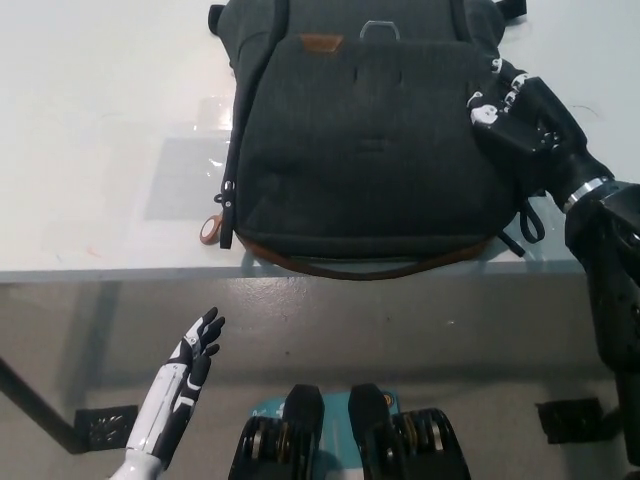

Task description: A bag is kept in the middle of the table with its flap loosely closed and the robot uses its right hand to adjust it and opens it

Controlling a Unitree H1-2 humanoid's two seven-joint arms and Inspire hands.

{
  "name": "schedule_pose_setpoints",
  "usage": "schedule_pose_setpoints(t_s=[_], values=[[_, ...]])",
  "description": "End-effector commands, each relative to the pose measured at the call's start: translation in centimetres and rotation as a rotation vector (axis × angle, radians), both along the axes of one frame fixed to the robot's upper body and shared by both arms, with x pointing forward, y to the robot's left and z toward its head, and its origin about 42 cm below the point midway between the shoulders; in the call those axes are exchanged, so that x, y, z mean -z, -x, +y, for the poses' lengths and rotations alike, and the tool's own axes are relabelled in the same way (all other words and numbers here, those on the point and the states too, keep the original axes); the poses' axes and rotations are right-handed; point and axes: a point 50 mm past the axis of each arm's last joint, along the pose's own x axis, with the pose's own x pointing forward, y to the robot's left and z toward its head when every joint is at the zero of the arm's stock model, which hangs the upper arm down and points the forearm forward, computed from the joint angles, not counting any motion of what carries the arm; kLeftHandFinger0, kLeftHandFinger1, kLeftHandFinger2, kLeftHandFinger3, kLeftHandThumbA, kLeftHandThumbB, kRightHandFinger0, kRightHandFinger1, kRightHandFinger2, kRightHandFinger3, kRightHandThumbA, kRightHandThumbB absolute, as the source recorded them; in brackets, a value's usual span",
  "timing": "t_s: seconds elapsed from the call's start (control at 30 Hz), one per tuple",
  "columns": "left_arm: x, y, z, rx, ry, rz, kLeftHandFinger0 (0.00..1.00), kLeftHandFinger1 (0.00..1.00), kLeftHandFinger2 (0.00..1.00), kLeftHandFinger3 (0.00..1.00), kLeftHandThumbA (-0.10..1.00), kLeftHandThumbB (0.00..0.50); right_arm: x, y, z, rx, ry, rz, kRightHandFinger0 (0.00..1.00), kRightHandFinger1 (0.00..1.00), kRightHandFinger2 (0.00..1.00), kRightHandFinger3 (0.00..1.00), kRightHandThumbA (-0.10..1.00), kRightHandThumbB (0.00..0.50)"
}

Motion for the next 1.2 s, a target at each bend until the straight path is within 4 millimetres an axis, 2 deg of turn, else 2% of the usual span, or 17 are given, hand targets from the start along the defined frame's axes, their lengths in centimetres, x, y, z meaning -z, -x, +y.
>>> schedule_pose_setpoints(t_s=[0.0, 0.17, 0.23, 0.4, 0.5, 0.57, 0.6, 0.63, 0.67, 0.7, 0.73, 0.77, 0.8, 0.83, 0.87, 1.07, 1.17], values=[[-1.3, -0.9, 0.0, 0.025, -0.023, -0.043, 1.0, 1.0, 1.0, 1.0, 1.0, 0.236, -3.7, 1.5, -2.2, 0.05, 0.119, -0.146, 0.0, 0.38, 0.65, 0.71, -0.1, 0.1], [-1.8, -1.5, 0.1, 0.034, -0.036, -0.056, 1.0, 1.0, 1.0, 1.0, 1.0, 0.224, -5.0, 5.1, -2.6, 0.043, 0.237, -0.282, 0.07, 0.44, 0.69, 0.7, -0.1, 0.111], [-2.0, -1.7, 0.2, 0.035, -0.034, -0.056, 1.0, 1.0, 1.0, 1.0, 1.0, 0.227, -5.5, 6.8, -2.7, 0.028, 0.266, -0.339, 0.0, 0.36, 0.61, 0.69, -0.1, 0.11], [-2.1, -2.1, 0.1, 0.035, -0.031, -0.052, 1.0, 1.0, 1.0, 1.0, 1.0, 0.237, -6.0, 11.7, -3.4, 0.003, 0.229, -0.428, 0.0, 0.3, 0.49, 0.64, -0.1, 0.106], [-2.1, -2.3, 0.1, 0.033, -0.038, -0.057, 1.0, 1.0, 1.0, 1.0, 1.0, 0.235, -5.6, 13.5, -3.5, 0.029, 0.243, -0.488, 0.0, 0.26, 0.46, 0.63, -0.1, 0.106], [-2.2, -2.5, 0.1, 0.032, -0.04, -0.057, 1.0, 1.0, 1.0, 1.0, 1.0, 0.236, -5.2, 15.0, -3.2, 0.101, 0.284, -0.551, 0.0, 0.2, 0.42, 0.59, -0.1, 0.135], [-2.3, -2.5, 0.1, 0.031, -0.043, -0.058, 1.0, 1.0, 1.0, 1.0, 1.0, 0.229, -5.0, 15.5, -3.1, 0.123, 0.305, -0.574, 0.0, 0.21, 0.43, 0.59, -0.1, 0.157], [-2.3, -2.6, 0.1, 0.033, -0.046, -0.06, 1.0, 1.0, 1.0, 1.0, 1.0, 0.217, -4.8, 16.0, -3.0, 0.136, 0.319, -0.588, 0.03, 0.27, 0.53, 0.65, -0.09, 0.182], [-2.3, -2.6, 0.1, 0.035, -0.049, -0.063, 1.0, 1.0, 1.0, 1.0, 1.0, 0.215, -4.6, 16.5, -2.9, 0.144, 0.329, -0.597, 0.08, 0.35, 0.6, 0.62, -0.08, 0.183], [-2.4, -2.7, 0.1, 0.036, -0.049, -0.065, 1.0, 1.0, 1.0, 1.0, 1.0, 0.215, -4.4, 16.9, -2.8, 0.126, 0.315, -0.575, 0.26, 0.51, 0.72, 0.7, 0.03, 0.199], [-2.4, -2.8, 0.1, 0.037, -0.049, -0.067, 1.0, 1.0, 1.0, 1.0, 1.0, 0.217, -3.9, 17.5, -2.7, 0.066, 0.322, -0.545, 0.51, 0.78, 1.0, 0.95, 0.18, 0.222], [-2.5, -2.9, 0.1, 0.036, -0.049, -0.068, 1.0, 1.0, 1.0, 1.0, 1.0, 0.213, -3.5, 17.9, -2.8, -0.028, 0.358, -0.524, 0.95, 1.0, 1.0, 1.0, 0.35, 0.221], [-2.5, -3.0, 0.1, 0.038, -0.05, -0.07, 1.0, 1.0, 1.0, 1.0, 1.0, 0.211, -3.2, 18.2, -2.9, -0.067, 0.397, -0.512, 1.0, 1.0, 1.0, 1.0, 0.52, 0.271], [-2.5, -3.1, 0.1, 0.04, -0.055, -0.073, 1.0, 1.0, 1.0, 1.0, 1.0, 0.21, -2.8, 18.3, -3.0, -0.097, 0.458, -0.498, 1.0, 1.0, 1.0, 1.0, 0.65, 0.36], [-2.6, -3.2, 0.1, 0.039, -0.055, -0.074, 1.0, 1.0, 1.0, 1.0, 1.0, 0.211, -2.4, 18.5, -3.1, -0.124, 0.514, -0.49, 1.0, 1.0, 1.0, 1.0, 0.72, 0.394], [-3.1, -3.9, 0.1, 0.044, -0.058, -0.079, 1.0, 1.0, 1.0, 1.0, 1.0, 0.204, 0.7, 19.4, -2.3, -0.139, 0.588, -0.503, 1.0, 1.0, 1.0, 1.0, 0.81, 0.404], [-3.3, -4.2, 0.0, 0.048, -0.063, -0.088, 1.0, 1.0, 1.0, 1.0, 1.0, 0.194, 3.7, 20.1, -0.7, -0.105, 0.656, -0.513, 1.0, 1.0, 1.0, 1.0, 0.84, 0.429]])
